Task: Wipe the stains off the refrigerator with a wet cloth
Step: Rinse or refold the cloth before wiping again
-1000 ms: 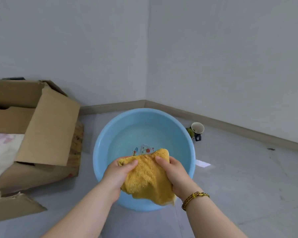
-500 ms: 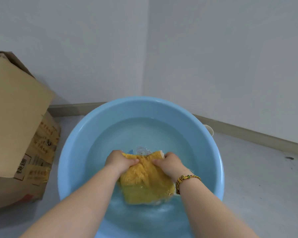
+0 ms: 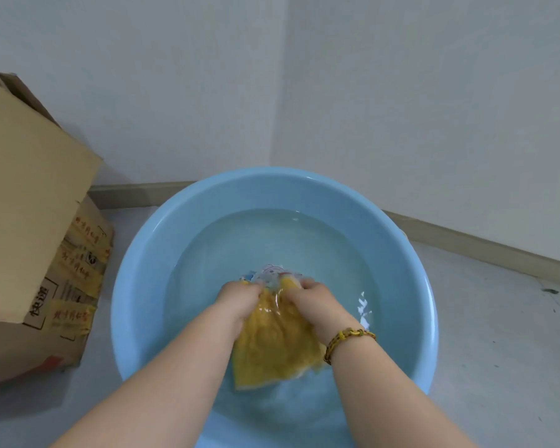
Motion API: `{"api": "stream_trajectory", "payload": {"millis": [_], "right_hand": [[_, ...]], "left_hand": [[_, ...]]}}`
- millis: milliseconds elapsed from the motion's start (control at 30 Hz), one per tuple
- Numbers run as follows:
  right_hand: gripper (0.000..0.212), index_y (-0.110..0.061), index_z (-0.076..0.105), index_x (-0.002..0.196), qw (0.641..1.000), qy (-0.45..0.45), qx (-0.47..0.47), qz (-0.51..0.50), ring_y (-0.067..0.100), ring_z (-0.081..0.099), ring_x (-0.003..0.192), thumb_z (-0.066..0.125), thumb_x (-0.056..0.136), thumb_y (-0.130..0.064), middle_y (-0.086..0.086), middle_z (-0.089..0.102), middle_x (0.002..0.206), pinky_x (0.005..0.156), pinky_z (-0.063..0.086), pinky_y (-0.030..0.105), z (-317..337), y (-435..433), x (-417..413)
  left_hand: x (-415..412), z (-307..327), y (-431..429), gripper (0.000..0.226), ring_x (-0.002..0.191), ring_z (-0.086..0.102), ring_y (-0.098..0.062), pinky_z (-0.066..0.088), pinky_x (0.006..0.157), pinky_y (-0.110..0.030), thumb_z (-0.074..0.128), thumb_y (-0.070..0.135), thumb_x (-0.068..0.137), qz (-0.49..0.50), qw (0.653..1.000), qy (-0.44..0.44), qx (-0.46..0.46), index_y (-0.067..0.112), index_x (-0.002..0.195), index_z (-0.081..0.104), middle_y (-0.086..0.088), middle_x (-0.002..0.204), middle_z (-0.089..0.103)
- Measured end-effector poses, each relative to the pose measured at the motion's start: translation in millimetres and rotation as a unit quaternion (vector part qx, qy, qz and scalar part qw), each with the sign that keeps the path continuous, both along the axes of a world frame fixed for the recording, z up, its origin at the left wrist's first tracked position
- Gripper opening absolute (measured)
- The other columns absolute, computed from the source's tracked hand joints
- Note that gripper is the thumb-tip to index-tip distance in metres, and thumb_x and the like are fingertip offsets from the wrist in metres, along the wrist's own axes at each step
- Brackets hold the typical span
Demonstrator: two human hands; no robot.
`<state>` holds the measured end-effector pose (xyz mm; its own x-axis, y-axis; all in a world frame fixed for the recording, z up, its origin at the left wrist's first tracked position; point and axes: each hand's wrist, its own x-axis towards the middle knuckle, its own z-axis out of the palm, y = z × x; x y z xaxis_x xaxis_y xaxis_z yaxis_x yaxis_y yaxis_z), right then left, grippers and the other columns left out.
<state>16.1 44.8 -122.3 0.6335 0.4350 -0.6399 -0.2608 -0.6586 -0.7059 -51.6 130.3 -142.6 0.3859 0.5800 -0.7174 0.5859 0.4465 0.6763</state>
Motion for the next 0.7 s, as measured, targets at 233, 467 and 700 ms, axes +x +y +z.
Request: {"api": "stream_trajectory", "payload": {"millis": [233, 467, 700], "right_hand": [[0.048, -0.017, 0.031, 0.055, 0.982, -0.147, 0.111, -0.032, 0.017, 0.035, 0.054, 0.061, 0.083, -0.043, -0.004, 0.035, 0.051, 0.053, 0.030, 0.028, 33, 4, -38], [0.044, -0.015, 0.029, 0.054, 0.966, -0.223, 0.101, -0.085, 0.017, 0.031, 0.052, 0.049, 0.092, -0.025, -0.003, 0.033, 0.050, 0.052, 0.026, 0.030, 33, 3, -20], [0.046, -0.017, 0.025, 0.053, 0.947, -0.302, 0.110, 0.014, 0.018, 0.029, 0.053, 0.049, 0.090, -0.029, -0.002, 0.031, 0.050, 0.055, 0.025, 0.032, 43, 3, -41]], "left_hand": [[3, 23, -18, 0.042, 0.088, 0.066, -0.028, 0.050, 0.089, -0.043, 0.044, 0.039, 0.091, 0.063, 0.986, -0.148, -0.048, 0.006, 0.081, 0.068, -0.014, 0.090, 0.070], [7, 49, -41, 0.045, 0.066, 0.047, -0.025, 0.038, 0.068, -0.031, 0.040, 0.027, 0.096, 0.078, 0.976, -0.160, 0.123, 0.011, 0.054, 0.045, -0.005, 0.058, 0.049], [-1, 52, -25, 0.043, 0.056, 0.046, -0.021, 0.037, 0.060, -0.028, 0.043, 0.024, 0.094, 0.134, 0.971, -0.199, 0.015, 0.011, 0.053, 0.044, -0.003, 0.046, 0.050]]}}
